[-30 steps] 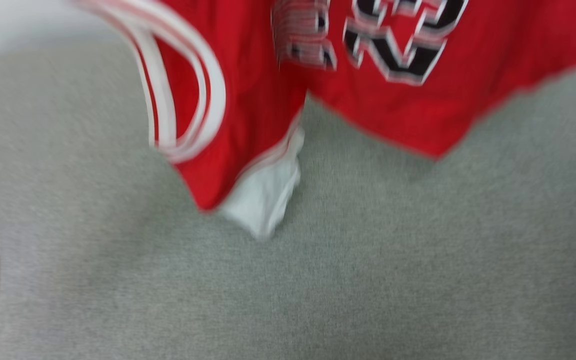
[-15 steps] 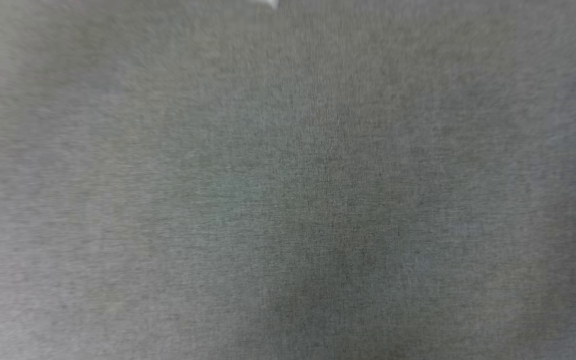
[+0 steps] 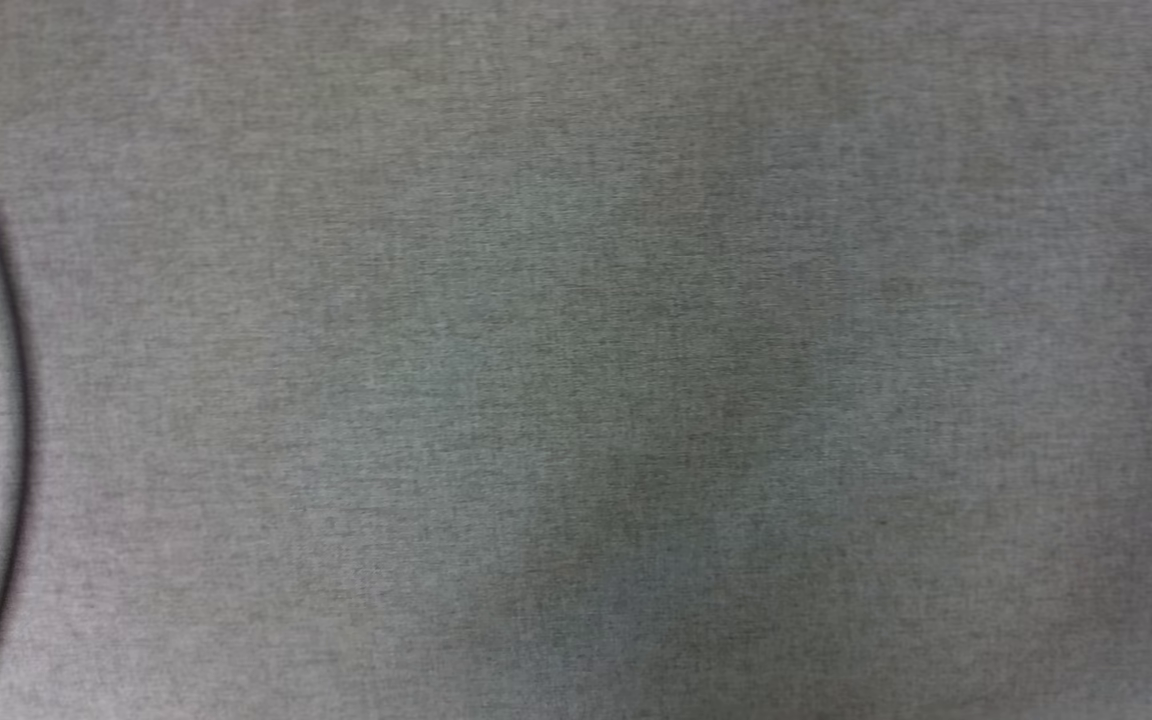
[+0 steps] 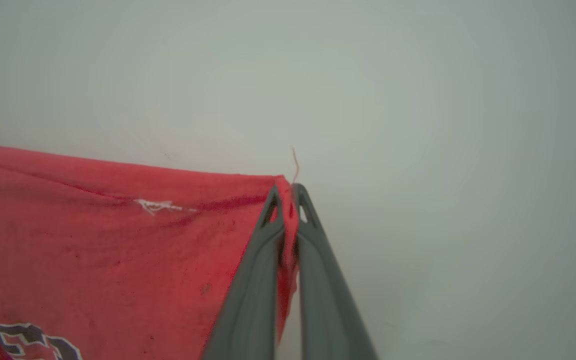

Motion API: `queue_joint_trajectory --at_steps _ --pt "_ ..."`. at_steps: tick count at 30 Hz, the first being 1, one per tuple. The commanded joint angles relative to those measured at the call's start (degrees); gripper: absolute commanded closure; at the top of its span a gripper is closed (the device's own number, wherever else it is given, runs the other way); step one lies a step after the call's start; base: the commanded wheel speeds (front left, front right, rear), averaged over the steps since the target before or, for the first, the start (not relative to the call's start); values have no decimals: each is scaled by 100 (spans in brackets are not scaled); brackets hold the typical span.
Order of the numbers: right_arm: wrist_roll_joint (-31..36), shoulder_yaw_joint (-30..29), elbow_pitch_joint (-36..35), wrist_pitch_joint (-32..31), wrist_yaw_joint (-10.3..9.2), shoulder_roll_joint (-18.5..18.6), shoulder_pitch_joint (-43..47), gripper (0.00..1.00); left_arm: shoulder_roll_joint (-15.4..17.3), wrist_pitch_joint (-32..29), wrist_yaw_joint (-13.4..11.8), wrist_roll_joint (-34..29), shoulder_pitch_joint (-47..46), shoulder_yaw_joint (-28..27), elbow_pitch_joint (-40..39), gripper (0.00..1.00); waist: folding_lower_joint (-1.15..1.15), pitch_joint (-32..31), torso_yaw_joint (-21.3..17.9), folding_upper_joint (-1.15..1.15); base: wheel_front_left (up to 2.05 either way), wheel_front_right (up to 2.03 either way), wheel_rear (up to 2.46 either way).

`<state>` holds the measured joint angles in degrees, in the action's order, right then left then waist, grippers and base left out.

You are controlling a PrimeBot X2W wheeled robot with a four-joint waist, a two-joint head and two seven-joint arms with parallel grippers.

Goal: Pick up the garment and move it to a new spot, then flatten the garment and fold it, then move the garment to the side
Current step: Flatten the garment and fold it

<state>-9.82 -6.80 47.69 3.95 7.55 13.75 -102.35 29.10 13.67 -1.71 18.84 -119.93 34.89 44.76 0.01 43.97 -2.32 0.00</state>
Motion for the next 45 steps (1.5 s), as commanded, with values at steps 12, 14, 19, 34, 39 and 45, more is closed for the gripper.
queue_joint_trajectory --at_steps 12,14,19,34,39,45 --pt "-668 808 553 882 -11 8 1725 100 -616 162 73 346 3163 67 -780 100 -1 -644 293 0 0 0 0" --pt "-830 981 531 922 -11 46 2134 100 -663 164 30 394 3733 47 -1011 100 -1 -872 329 0 0 0 0" --pt "-1353 1468 365 993 -11 164 3329 100 -683 158 10 570 5193 133 -1326 100 -1 -1562 428 0 0 0 0" --pt "-2799 2729 -244 640 -10 677 5938 100 94 -174 -89 986 8337 640 -2075 100 -1 -2913 641 0 0 0 0" --pt "-3214 2907 -195 468 -10 802 6474 100 386 -302 -148 1085 9017 757 -2363 100 -1 -3192 705 0 0 0 0" --pt "-3721 3018 -200 261 -10 960 7086 100 622 -428 -143 1225 9700 910 -2763 100 -1 -3526 738 0 0 0 0"
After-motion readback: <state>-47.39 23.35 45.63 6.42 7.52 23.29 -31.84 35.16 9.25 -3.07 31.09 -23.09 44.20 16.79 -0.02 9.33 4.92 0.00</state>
